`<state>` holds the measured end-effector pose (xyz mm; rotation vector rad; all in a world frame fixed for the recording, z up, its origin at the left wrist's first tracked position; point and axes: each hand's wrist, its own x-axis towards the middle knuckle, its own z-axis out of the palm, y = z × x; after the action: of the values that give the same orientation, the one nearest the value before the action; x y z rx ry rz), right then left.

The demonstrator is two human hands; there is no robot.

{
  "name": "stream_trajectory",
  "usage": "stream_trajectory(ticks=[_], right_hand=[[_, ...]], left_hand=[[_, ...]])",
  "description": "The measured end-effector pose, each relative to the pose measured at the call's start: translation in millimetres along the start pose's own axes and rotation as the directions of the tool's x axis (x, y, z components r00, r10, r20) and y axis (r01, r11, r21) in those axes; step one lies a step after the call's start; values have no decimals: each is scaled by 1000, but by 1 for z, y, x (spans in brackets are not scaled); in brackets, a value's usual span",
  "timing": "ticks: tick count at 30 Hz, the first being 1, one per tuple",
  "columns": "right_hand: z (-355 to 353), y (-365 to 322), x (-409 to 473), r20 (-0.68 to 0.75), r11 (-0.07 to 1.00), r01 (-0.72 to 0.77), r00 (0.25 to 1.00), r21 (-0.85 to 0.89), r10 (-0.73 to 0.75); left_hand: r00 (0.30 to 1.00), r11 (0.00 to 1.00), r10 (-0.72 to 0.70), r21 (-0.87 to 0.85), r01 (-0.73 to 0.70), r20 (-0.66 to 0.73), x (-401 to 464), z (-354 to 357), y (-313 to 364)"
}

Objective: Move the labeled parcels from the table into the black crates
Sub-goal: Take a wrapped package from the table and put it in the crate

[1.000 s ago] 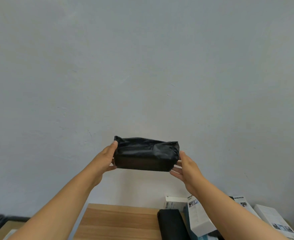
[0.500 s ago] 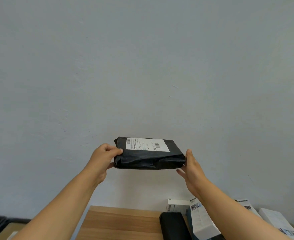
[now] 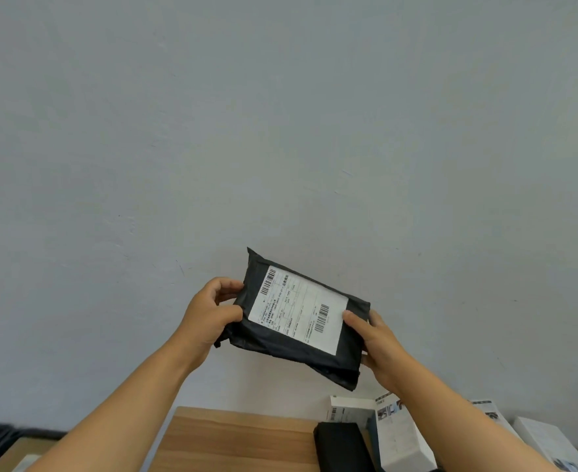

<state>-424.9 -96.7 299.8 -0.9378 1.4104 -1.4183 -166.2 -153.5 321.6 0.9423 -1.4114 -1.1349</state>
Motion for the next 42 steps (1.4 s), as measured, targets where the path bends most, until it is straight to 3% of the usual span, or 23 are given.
stream_trajectory(ticks=[5,8,11,13,18,22,24,26,29,31,42], right_hand=[[-15,1,2,75,997,-52,996,59,48],[-17,5,1,40,988,-36,999,153,30],[-10,15,0,-9,970,-29,999,240,32],[-2,22,-1,-13,939,-38,999,341,45],[16,36,-5,21,843,-74,997,533,74],[26,47,-8,118,777,-144,989,612,91],[27,54,-9,161,794,-185,981,579,111],[25,61,-8,181,876,-199,975,440,130],[26,70,-3,172,989,-107,981,98,89],[33,73,-1,219,999,-33,975,-12,35],[115,98,-37,396,994,-10,917,-107,51]], left_hand=[[998,998,55,30,-55,25,3,10,7],[995,985,95,140,-97,15,7,19,8],[980,956,91,290,-36,-179,7,33,-3],[961,964,28,263,47,-274,2,47,-12],[979,978,-176,98,186,-106,-20,82,-33],[975,976,-216,1,216,-54,-33,91,-44],[970,974,-226,-42,223,-92,-37,86,-49],[961,970,-243,-43,239,-131,-42,78,-52],[943,961,-276,-50,272,-186,-54,65,-58],[930,954,-300,-57,295,-212,-64,57,-61],[873,934,-354,-87,346,-336,-125,-22,-74]])
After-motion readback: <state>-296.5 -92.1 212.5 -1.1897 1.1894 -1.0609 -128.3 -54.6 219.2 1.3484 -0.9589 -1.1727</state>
